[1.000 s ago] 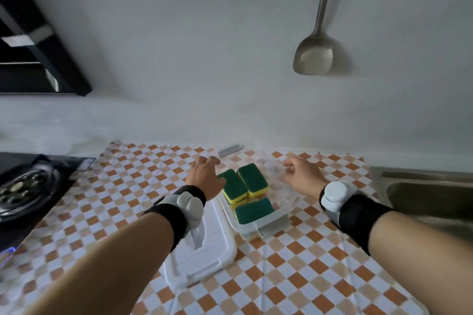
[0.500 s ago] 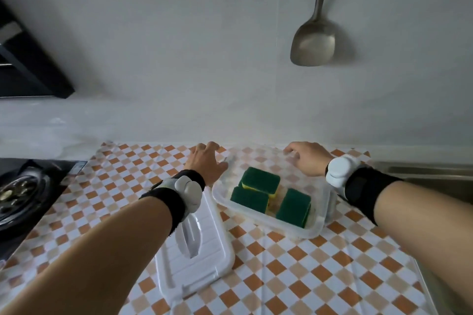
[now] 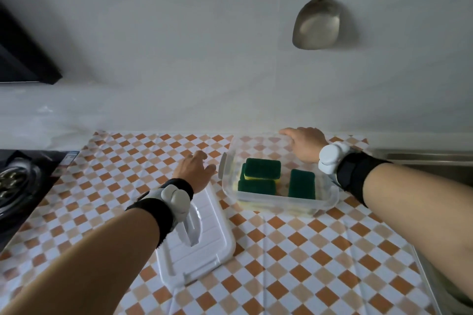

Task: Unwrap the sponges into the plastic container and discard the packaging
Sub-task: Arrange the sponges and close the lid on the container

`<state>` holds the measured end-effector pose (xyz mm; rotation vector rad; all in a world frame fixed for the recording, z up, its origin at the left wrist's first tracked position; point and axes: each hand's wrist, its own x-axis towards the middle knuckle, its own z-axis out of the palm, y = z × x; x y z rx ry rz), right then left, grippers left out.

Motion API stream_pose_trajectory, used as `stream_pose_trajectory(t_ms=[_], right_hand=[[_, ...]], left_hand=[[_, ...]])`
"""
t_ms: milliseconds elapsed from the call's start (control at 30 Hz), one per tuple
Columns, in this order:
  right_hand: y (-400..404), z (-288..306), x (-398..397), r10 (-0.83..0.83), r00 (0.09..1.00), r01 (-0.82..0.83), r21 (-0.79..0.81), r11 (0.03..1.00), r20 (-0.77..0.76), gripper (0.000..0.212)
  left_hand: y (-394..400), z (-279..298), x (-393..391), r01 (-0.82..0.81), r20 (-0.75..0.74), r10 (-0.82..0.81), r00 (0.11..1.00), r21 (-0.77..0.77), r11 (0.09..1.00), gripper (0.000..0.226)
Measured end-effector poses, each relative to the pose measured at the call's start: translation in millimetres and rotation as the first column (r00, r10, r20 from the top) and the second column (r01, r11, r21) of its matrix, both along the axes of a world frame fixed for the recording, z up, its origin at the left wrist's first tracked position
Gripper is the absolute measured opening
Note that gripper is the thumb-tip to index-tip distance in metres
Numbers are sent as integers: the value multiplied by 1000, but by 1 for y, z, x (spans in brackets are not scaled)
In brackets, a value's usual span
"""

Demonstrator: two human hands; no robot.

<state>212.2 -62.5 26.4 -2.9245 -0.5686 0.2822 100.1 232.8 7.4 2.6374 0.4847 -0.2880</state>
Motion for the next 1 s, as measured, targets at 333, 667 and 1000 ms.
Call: stream_pose_trajectory(t_ms=[333, 667, 1000], right_hand=[[52, 3, -73, 100, 995, -98, 256, 962, 2, 52], [65, -11, -100, 49, 992, -14, 279, 960, -118, 41], [65, -2, -108, 24, 995, 6, 292, 957, -101, 41]], left_hand=[[39, -49, -53, 53, -320, 12, 947, 195, 979, 52], [47, -80, -72, -14, -269, 45, 962, 118, 993, 35], [61, -57, -64, -81, -92, 92, 991, 119, 990, 47]])
